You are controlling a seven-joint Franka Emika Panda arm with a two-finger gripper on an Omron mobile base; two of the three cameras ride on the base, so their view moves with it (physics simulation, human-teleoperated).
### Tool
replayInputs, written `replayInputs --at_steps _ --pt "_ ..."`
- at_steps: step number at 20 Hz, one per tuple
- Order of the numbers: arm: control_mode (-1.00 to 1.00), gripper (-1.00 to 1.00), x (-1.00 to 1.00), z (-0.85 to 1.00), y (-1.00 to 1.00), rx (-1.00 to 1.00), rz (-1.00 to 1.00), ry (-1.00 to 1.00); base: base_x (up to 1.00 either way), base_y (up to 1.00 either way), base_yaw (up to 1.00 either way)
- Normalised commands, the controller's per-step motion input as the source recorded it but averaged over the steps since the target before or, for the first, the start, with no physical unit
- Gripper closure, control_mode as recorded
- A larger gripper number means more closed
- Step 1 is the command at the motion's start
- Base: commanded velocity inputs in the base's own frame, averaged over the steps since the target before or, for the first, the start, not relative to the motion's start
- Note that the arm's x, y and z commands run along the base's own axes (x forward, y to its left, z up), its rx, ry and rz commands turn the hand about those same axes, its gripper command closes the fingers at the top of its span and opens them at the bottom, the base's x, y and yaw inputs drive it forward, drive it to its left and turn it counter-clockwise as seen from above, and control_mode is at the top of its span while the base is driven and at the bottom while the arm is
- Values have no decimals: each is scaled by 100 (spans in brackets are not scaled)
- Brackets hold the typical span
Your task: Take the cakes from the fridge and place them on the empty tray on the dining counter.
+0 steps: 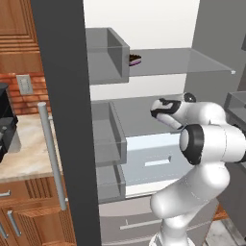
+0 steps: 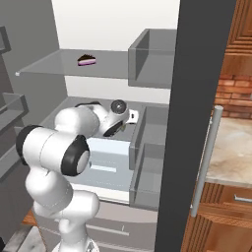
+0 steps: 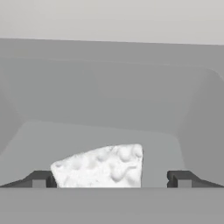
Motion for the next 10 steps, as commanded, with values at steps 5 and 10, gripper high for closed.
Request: replayInputs --at_steps 5,10 --pt "-100 100 0 -40 -9 0 0 9 0 0 0" --pt "-100 100 -5 -27 0 0 0 6 0 0 0"
